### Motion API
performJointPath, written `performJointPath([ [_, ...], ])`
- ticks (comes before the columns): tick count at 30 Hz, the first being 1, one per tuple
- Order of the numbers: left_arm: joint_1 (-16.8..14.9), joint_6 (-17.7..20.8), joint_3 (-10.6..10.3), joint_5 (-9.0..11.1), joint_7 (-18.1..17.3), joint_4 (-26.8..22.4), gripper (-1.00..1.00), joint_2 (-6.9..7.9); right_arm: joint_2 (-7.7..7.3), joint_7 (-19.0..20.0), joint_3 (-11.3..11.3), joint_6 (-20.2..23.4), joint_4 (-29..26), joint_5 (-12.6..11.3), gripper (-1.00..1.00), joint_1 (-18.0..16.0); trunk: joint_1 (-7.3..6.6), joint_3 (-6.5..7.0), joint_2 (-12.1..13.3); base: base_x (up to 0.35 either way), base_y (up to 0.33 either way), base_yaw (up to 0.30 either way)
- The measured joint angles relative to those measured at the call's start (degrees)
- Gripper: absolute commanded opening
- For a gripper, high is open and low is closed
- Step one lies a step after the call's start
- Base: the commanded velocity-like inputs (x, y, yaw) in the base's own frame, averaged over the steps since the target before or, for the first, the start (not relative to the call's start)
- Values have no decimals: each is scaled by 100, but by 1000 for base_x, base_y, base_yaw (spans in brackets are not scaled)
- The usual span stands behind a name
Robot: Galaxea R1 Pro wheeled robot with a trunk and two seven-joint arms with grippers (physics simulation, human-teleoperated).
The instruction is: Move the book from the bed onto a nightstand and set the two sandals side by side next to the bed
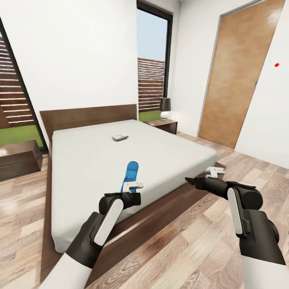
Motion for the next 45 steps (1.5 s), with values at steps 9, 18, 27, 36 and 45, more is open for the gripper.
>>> performJointPath([
  [9,0,0,-219,-7,22,0,-100,-9,0,16,-19,1,0,-9,100,17,-1,-70,0,213,-213,-104],
  [18,-14,1,-277,12,38,-27,-100,-50,6,20,-19,1,0,-10,100,24,-1,-86,0,218,-266,-17],
  [27,-25,7,-359,5,42,-43,-100,-102,8,21,-20,2,0,-11,100,20,0,-87,0,193,-281,-2],
  [36,-27,13,-367,5,42,-44,-100,-107,8,29,-21,2,0,-11,100,20,-1,-87,0,188,-284,-55],
  [45,-27,14,-368,4,43,-44,-100,-107,8,30,-21,2,0,-11,100,20,-1,-87,0,187,-284,-214],
])
